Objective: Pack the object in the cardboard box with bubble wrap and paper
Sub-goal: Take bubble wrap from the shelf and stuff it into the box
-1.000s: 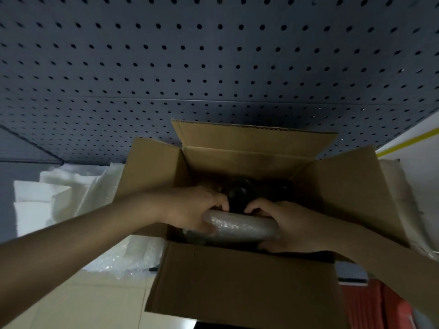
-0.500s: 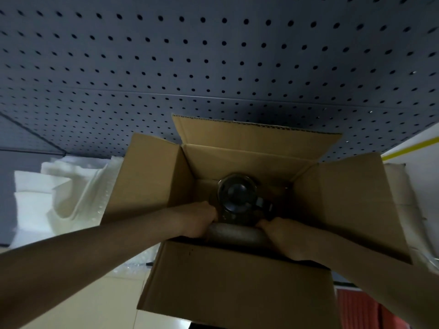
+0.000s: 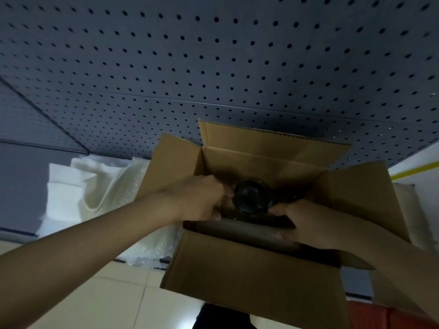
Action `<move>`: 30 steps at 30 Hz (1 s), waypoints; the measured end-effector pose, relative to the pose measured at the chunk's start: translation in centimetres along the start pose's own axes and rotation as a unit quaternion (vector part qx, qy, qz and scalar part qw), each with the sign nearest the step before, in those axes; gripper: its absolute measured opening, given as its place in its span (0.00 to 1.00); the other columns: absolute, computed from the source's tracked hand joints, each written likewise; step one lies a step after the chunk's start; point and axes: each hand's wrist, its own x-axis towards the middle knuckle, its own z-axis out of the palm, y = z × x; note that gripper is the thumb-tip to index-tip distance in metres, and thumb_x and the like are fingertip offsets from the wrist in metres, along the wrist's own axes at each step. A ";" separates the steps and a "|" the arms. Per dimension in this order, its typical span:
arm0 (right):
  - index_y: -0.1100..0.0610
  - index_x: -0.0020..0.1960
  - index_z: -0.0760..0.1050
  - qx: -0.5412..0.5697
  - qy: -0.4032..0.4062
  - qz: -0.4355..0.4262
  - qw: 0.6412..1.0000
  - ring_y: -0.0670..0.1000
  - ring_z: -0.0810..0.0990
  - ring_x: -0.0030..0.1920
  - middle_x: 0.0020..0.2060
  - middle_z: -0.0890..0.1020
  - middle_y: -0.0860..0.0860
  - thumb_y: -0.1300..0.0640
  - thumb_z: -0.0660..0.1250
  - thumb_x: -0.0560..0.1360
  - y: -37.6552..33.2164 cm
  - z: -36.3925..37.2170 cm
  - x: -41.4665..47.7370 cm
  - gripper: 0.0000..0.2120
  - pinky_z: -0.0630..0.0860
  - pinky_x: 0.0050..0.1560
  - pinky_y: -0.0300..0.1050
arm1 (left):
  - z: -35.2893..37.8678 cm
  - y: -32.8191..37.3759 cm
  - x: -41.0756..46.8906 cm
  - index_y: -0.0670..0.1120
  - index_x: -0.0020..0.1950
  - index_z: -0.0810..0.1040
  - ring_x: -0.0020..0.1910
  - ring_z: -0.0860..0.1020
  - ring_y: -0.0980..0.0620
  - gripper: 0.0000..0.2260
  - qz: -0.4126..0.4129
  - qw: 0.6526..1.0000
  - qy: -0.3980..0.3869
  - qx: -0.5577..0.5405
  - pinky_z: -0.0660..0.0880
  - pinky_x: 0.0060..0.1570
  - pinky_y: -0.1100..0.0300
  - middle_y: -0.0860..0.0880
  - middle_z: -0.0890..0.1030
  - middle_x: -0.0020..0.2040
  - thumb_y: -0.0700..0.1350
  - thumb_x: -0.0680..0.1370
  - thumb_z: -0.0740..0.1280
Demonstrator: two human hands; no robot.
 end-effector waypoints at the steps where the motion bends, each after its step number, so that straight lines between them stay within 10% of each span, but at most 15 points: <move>1: 0.45 0.75 0.57 0.004 0.005 -0.009 1.000 0.47 0.66 0.71 0.73 0.65 0.45 0.47 0.65 0.76 -0.6 -0.4 -0.4 0.31 0.66 0.71 0.45 | -0.2 -0.4 -0.5 0.56 0.67 0.71 0.61 0.74 0.53 0.22 0.009 1.000 0.018 -0.016 0.71 0.55 0.61 0.53 0.76 0.64 0.50 0.74 0.70; 14: 0.44 0.66 0.71 0.035 0.179 -0.101 0.978 0.38 0.76 0.56 0.60 0.78 0.40 0.48 0.61 0.78 -14.1 -1.5 1.1 0.16 0.72 0.56 0.34 | -2.9 -10.0 -13.0 0.55 0.61 0.78 0.54 0.77 0.66 0.19 0.034 0.957 0.250 -0.141 0.74 0.58 0.67 0.61 0.81 0.57 0.50 0.71 0.74; 21: 0.46 0.56 0.78 0.077 0.363 -0.133 0.919 0.40 0.80 0.46 0.46 0.80 0.37 0.49 0.61 0.77 -26.1 -0.4 3.4 0.10 0.77 0.46 0.36 | -1.5 -21.3 -19.0 0.54 0.61 0.78 0.52 0.78 0.63 0.20 0.029 0.959 0.237 -0.154 0.73 0.53 0.71 0.59 0.82 0.56 0.50 0.70 0.75; 30: 0.54 0.63 0.74 0.112 0.374 -0.050 0.919 0.49 0.74 0.62 0.61 0.78 0.50 0.58 0.63 0.78 -35.1 9.8 9.1 0.14 0.67 0.60 0.36 | 1.2 -29.1 -22.0 0.62 0.64 0.73 0.59 0.74 0.62 0.21 -0.010 0.981 0.170 -0.096 0.70 0.59 0.65 0.63 0.76 0.62 0.55 0.72 0.71</move>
